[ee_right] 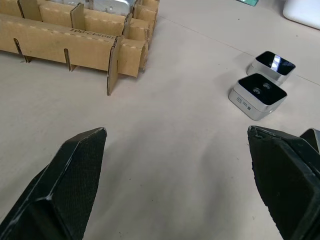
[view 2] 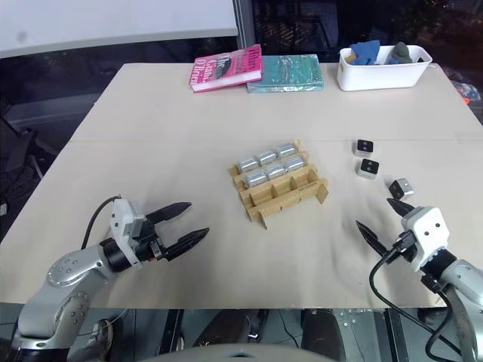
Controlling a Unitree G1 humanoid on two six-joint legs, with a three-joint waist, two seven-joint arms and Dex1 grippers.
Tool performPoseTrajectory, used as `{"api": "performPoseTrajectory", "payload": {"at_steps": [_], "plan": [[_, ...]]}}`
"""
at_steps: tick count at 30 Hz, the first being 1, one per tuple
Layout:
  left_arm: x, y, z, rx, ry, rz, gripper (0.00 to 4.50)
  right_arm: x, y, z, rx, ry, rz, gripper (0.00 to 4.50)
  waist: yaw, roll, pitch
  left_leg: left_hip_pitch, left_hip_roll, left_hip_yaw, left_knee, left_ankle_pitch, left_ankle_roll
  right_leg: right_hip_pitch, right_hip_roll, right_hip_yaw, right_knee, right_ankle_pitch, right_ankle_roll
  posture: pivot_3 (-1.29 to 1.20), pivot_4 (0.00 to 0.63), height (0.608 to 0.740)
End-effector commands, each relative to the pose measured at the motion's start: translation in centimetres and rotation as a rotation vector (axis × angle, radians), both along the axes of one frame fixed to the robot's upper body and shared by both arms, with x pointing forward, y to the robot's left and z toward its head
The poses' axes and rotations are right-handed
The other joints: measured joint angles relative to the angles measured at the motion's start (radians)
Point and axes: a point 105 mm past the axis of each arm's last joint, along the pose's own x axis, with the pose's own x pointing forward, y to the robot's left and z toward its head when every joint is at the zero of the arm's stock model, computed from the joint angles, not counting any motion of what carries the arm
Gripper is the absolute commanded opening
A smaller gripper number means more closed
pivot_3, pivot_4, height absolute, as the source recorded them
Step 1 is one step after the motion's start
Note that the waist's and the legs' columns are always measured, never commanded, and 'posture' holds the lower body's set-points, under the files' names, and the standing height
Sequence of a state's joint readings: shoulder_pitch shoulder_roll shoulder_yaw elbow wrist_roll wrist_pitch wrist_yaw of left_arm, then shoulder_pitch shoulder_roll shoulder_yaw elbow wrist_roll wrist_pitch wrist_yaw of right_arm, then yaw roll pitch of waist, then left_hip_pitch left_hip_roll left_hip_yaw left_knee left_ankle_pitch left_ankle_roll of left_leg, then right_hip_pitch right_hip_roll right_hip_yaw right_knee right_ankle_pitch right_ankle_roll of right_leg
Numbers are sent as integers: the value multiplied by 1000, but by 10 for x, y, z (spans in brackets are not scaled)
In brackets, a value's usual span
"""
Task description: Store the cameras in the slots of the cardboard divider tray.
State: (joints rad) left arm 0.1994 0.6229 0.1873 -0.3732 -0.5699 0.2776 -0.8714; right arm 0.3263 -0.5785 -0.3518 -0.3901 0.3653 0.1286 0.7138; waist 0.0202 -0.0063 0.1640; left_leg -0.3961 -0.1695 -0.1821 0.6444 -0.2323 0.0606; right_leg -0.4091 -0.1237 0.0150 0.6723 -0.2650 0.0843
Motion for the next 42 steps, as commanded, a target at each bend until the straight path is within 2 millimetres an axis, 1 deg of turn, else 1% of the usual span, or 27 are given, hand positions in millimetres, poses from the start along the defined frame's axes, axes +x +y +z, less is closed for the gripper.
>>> {"api": "performPoseTrajectory", "payload": {"at_steps": [1,4,6,7,9,10,11,13,14,16,18,22,25,35,42], "plan": [[9,3,25,-34,-113,24,4482,6,-3,15,-22,-65,-43,4500,0,0,0,0,0,0,0,0,0,0,0,0,0,0,0,0,150,740],[35,18,54,-147,-207,146,4482,21,-8,37,-16,-95,-116,4500,3,0,0,0,0,0,0,0,-1,0,1,0,0,0,0,0,150,740],[47,26,73,-211,-242,194,4482,30,-13,52,3,-99,-139,4500,3,0,0,0,0,0,1,0,-2,-1,1,0,1,1,0,0,150,740],[50,27,81,-241,-254,196,4482,34,-17,58,5,-104,-153,4500,2,0,0,0,1,0,2,0,-2,0,1,0,1,1,0,0,150,740],[47,18,96,-271,-274,120,4482,42,-31,66,-34,-113,-218,4500,1,0,0,-1,1,0,1,1,-2,-1,1,0,0,1,0,0,150,740],[42,11,100,-274,-278,64,4482,44,-37,67,-45,-108,-242,4500,0,-1,0,-2,0,1,1,3,-2,-1,1,0,0,1,0,0,150,740],[31,-1,104,-268,-272,-39,4482,45,-40,70,-53,-95,-250,4500,-1,-1,0,-2,0,1,1,2,-2,-1,1,0,-1,1,0,0,150,740],[9,-21,103,-223,-240,-219,4482,46,-46,67,-76,-31,-264,4500,-2,-1,0,-2,0,1,1,1,-1,-1,1,1,-1,2,0,0,150,740],[-1,-27,100,-196,-221,-288,4482,46,-48,66,-87,-9,-264,4500,-5,-1,0,-2,1,1,1,1,-1,-1,1,1,-2,1,0,0,150,740],[-12,-32,97,-168,-189,-360,4482,46,-49,63,-90,36,-269,4500,-7,-1,0,-4,1,1,-2,0,0,-1,1,1,-8,1,0,0,150,740],[-18,-34,94,-139,-163,-410,4482,47,-48,60,-78,87,-269,4500,-7,0,0,-3,1,2,-4,0,0,-1,1,1,-10,1,0,0,150,740],[-24,-37,88,-101,-136,-463,4482,49,-44,51,-59,172,-277,4500,-5,0,0,-3,3,4,-5,0,0,-1,2,2,-9,2,0,0,150,740],[-27,-37,87,-77,-131,-491,4482,53,-43,48,-45,201,-300,4500,-6,0,0,-3,3,4,-4,0,0,-1,2,2,-10,2,0,0,150,740],[-37,-35,86,-41,-123,-531,4482,61,-45,39,-48,264,-347,4500,-6,0,0,-3,3,5,-5,0,0,-1,2,3,-10,2,0,0,150,740],[-43,-35,82,-15,-126,-552,4482,65,-50,37,-43,284,-374,4500,-6,0,0,-3,4,6,-5,0,0,-1,2,3,-10,2,0,0,150,740]]}}
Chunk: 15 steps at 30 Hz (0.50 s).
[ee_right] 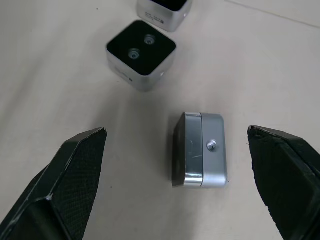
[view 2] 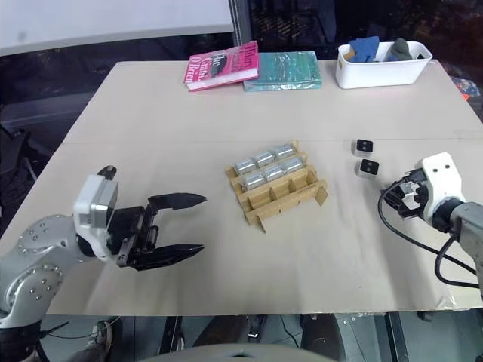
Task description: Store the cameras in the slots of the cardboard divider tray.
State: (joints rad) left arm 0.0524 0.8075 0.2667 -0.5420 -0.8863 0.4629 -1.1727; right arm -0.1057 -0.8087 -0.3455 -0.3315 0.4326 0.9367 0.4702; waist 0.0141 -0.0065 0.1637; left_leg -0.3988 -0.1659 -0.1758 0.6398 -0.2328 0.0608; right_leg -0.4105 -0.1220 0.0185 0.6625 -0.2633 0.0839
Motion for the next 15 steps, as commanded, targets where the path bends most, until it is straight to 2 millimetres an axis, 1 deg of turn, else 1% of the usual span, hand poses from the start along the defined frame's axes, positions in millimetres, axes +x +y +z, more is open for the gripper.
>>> {"api": "performPoseTrajectory", "payload": {"at_steps": [1,4,5,7,10,11,12,13,15], "plan": [[-8,-3,7,27,-69,-34,4482,3,-3,7,-14,-17,-25,4500,0,0,0,0,0,0,0,0,0,0,0,0,0,0,0,0,150,740],[-9,-3,7,26,-79,-35,4482,6,-6,4,4,-3,-41,4500,0,0,0,0,0,0,0,0,0,0,0,0,0,0,0,0,150,740],[-10,-3,7,26,-81,-35,4496,7,-6,2,17,4,-45,4247,0,0,0,0,0,0,0,0,0,0,0,0,0,0,0,0,150,740],[-10,-4,6,28,-83,-35,4500,7,-8,-2,24,30,-51,3699,0,0,0,0,0,0,0,0,0,0,0,0,0,0,0,0,150,740],[-10,-4,6,27,-86,-32,4500,7,-9,-6,19,45,-51,2185,0,0,0,0,0,0,0,0,0,0,0,0,0,0,0,0,150,740],[-10,-4,6,27,-86,-30,4500,8,-10,-7,18,46,-52,1574,0,0,0,0,0,1,0,0,0,0,0,0,0,0,0,0,150,740],[-10,-4,6,26,-87,-28,4500,8,-10,-7,16,47,-54,1273,0,0,0,0,0,1,0,0,0,0,0,0,0,0,0,0,150,740],[-10,-4,5,25,-87,-25,4500,8,-11,-7,14,48,-55,763,0,0,0,0,0,1,0,0,0,0,0,0,0,0,0,0,150,740],[-9,-4,4,22,-85,-20,4500,8,-13,-6,-6,42,-49,759,0,0,0,0,0,1,0,0,0,0,0,0,0,0,0,0,150,740]]}}
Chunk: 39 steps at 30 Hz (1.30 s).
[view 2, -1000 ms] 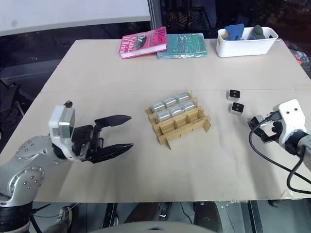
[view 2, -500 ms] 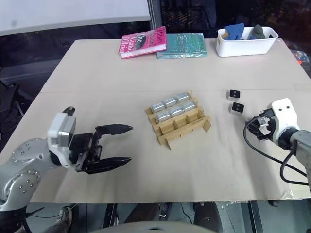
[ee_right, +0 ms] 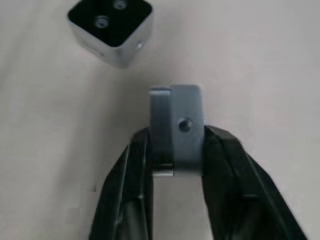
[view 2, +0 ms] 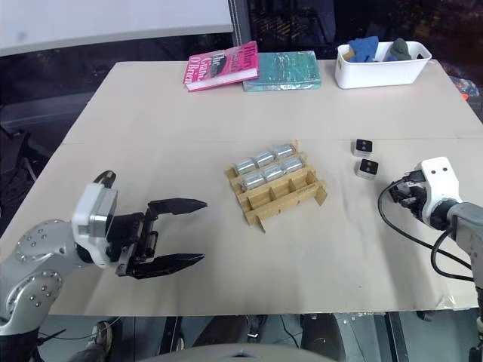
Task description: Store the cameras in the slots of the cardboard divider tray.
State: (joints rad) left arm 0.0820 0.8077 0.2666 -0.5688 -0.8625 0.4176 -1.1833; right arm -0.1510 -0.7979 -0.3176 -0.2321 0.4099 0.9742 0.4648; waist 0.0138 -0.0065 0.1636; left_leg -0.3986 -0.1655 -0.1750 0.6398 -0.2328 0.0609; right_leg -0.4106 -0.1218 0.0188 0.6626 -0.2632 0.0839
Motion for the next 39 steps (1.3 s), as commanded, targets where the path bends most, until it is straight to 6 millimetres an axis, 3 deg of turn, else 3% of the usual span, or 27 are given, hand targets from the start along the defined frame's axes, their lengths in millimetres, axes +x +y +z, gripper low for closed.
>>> {"api": "performPoseTrajectory", "payload": {"at_steps": [1,4,6,8,12,15,22,33,39], "plan": [[-4,-2,5,3,-47,-6,4500,3,-2,13,-63,-52,32,759,0,0,0,0,0,0,0,0,0,0,0,0,0,0,0,0,150,740],[-4,-1,4,-6,-44,6,4500,10,27,46,-100,-276,249,759,-1,0,0,0,0,1,0,0,0,0,0,0,0,0,0,0,150,740],[-3,-1,2,-8,-45,14,4500,1,82,76,-49,-400,564,759,-6,1,1,0,0,2,0,0,0,-1,1,0,0,0,0,0,150,740],[-2,1,0,-9,-52,25,4500,-8,119,91,-59,-459,784,759,-21,2,1,1,2,3,0,0,0,-1,2,0,0,0,0,0,150,740],[0,3,-7,5,-70,47,4500,-9,181,101,-144,-554,1144,759,-28,0,1,2,3,3,0,0,0,0,3,-1,0,1,-1,0,150,740],[0,7,-7,12,-79,54,4500,-6,215,100,-171,-609,1330,759,-26,-2,1,1,3,3,1,0,0,0,3,-1,-1,1,-1,0,150,740],[-12,18,-11,27,-66,109,4500,2,231,72,-252,-579,1576,759,-22,-3,1,1,3,2,1,-1,1,-1,4,-2,-2,1,-1,0,150,740],[-25,17,-7,-3,-52,201,4500,2,261,54,-242,-593,1702,759,-28,-3,1,2,6,3,1,-2,-2,-2,8,0,0,2,-3,0,150,740],[-27,16,-5,-4,-54,219,4500,7,261,39,-262,-549,1719,759,-27,-3,1,2,6,3,1,-2,-2,-2,13,1,0,2,-4,0,150,740]]}}
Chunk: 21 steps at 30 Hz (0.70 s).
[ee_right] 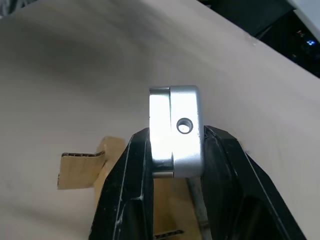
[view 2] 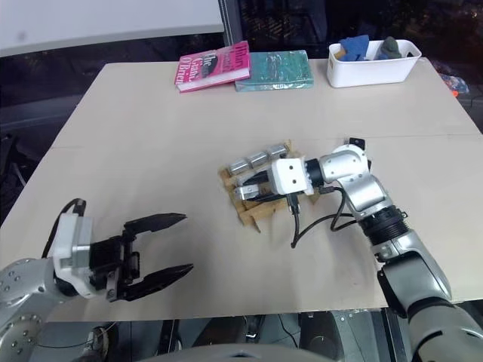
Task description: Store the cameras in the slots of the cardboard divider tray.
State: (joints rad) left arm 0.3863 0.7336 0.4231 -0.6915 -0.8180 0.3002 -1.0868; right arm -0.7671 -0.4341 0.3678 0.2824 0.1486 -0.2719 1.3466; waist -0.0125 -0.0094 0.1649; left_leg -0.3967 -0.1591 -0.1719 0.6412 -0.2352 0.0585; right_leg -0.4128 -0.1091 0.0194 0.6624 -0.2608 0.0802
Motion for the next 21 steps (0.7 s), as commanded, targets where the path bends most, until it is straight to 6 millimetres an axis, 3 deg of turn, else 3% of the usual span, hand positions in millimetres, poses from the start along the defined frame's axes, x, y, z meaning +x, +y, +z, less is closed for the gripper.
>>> {"api": "performPoseTrajectory", "payload": {"at_steps": [1,21], "plan": [[-4,-2,7,-3,-24,-4,4500,2,-1,4,-14,-41,18,759,0,0,0,0,0,0,0,0,0,0,0,0,0,0,0,0,150,740],[-10,1,5,-10,-13,12,4500,13,-7,-16,-124,12,9,759,-1,0,0,1,5,2,0,-2,-3,-1,4,2,0,2,-3,0,150,740]]}}
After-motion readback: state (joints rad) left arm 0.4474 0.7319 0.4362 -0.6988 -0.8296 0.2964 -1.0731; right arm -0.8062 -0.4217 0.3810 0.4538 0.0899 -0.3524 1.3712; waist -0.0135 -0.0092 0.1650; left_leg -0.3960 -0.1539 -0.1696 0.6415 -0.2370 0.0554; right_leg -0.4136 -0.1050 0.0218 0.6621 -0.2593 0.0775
